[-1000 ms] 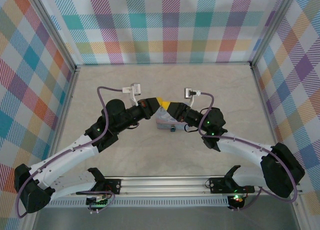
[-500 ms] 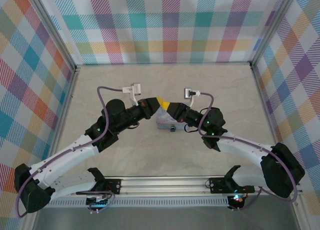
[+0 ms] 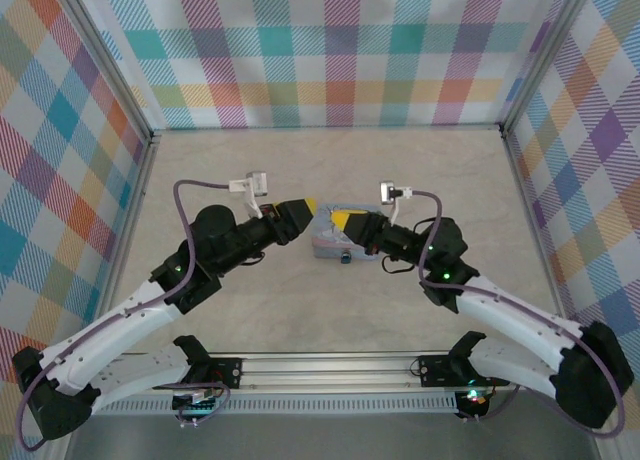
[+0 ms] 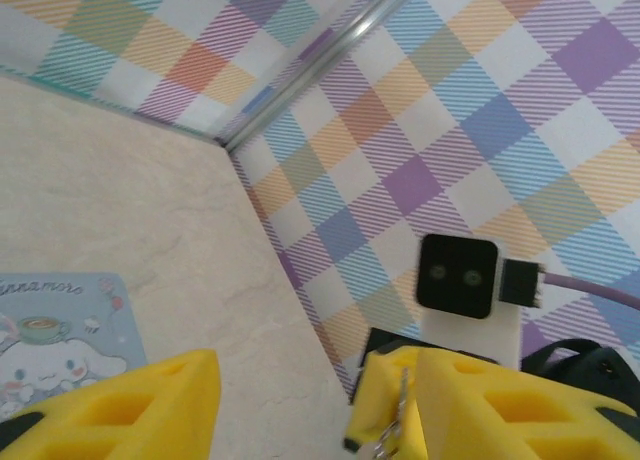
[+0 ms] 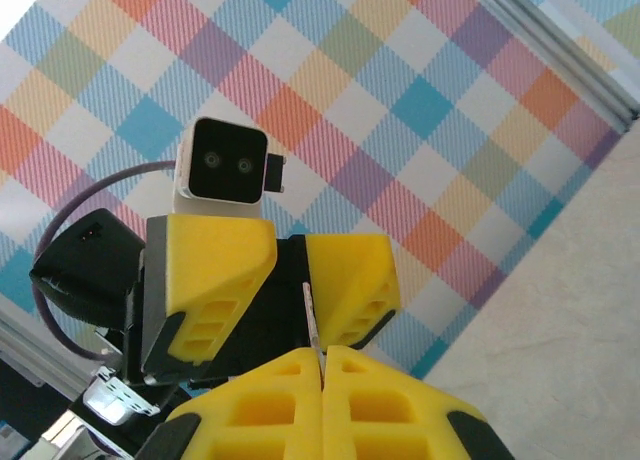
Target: Unlock a padlock with a key
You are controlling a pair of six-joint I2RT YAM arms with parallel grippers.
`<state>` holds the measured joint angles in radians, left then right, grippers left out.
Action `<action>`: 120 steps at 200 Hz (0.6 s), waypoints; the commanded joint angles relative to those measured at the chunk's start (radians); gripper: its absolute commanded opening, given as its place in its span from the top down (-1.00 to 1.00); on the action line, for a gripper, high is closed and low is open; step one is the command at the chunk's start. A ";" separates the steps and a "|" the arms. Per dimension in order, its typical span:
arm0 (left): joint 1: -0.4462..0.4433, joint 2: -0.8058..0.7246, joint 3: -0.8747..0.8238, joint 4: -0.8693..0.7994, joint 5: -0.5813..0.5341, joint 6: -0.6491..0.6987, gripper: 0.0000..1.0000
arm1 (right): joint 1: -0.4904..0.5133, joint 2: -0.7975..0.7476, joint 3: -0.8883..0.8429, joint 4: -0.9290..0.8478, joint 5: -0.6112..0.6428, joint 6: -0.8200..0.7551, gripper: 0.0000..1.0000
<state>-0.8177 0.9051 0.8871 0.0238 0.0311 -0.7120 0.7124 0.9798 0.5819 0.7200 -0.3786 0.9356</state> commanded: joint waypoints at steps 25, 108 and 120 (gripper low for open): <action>-0.003 0.000 -0.029 -0.282 -0.100 0.014 -0.29 | -0.128 -0.168 0.052 -0.553 0.056 -0.235 1.00; 0.047 0.223 -0.111 -0.206 -0.135 -0.001 -0.68 | -0.163 -0.043 0.109 -0.960 0.588 -0.491 1.00; 0.077 0.269 -0.110 -0.169 -0.105 0.002 -0.71 | -0.167 -0.003 0.105 -0.952 0.627 -0.485 1.00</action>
<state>-0.7914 1.1095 0.7803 -0.2405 -0.0948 -0.7170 0.5552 0.9195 0.6846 -0.1680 0.0738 0.5045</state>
